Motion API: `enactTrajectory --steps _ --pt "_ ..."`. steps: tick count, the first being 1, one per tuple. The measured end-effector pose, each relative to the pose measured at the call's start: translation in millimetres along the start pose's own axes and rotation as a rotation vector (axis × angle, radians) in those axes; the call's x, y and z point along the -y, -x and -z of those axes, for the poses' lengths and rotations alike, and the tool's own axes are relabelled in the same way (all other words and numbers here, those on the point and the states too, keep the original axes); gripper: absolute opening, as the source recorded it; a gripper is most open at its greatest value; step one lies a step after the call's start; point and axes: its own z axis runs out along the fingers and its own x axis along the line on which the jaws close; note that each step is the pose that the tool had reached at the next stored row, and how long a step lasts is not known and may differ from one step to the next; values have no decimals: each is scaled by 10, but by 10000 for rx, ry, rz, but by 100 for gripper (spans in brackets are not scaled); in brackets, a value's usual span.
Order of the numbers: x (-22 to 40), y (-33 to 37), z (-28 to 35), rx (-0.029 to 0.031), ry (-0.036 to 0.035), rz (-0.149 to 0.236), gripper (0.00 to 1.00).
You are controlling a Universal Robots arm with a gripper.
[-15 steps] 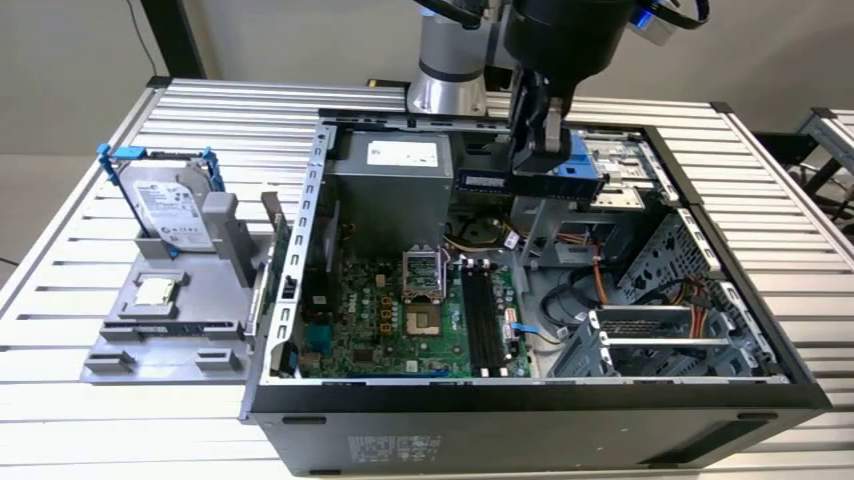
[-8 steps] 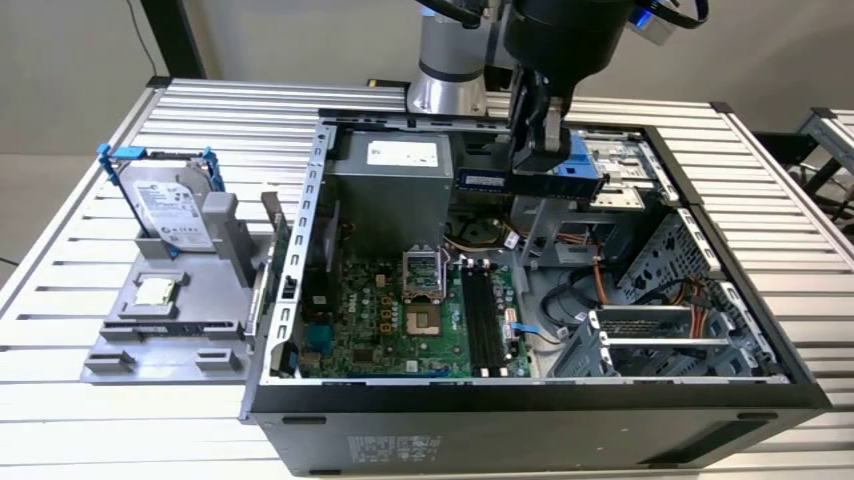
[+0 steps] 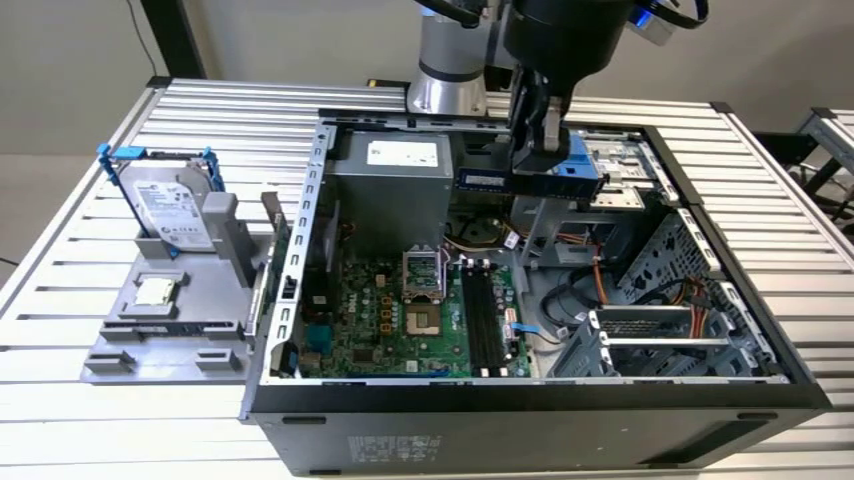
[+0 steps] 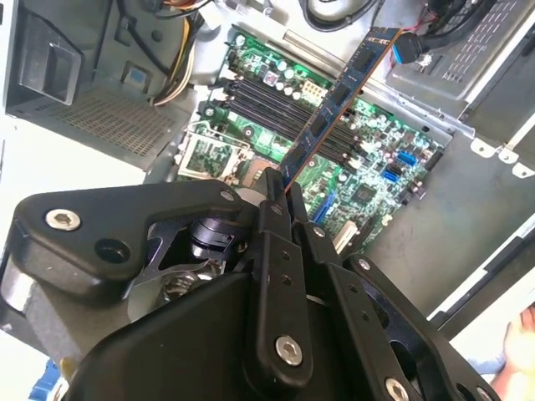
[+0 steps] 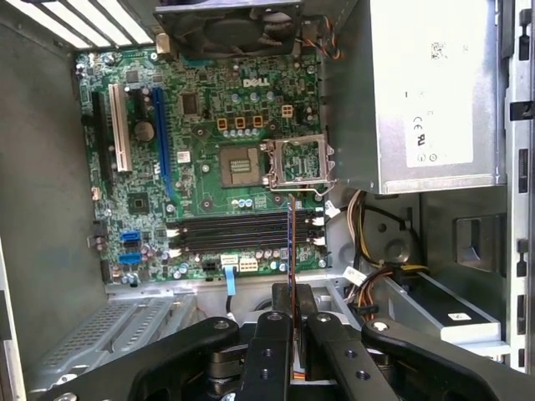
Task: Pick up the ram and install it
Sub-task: 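Insert the ram into the slot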
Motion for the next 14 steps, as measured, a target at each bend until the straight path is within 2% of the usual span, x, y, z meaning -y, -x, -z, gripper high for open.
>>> enactTrajectory --steps 6,14 --pt "0 0 0 -4 -13 -581 0" --pt "0 0 0 -10 -36 -1567 0"
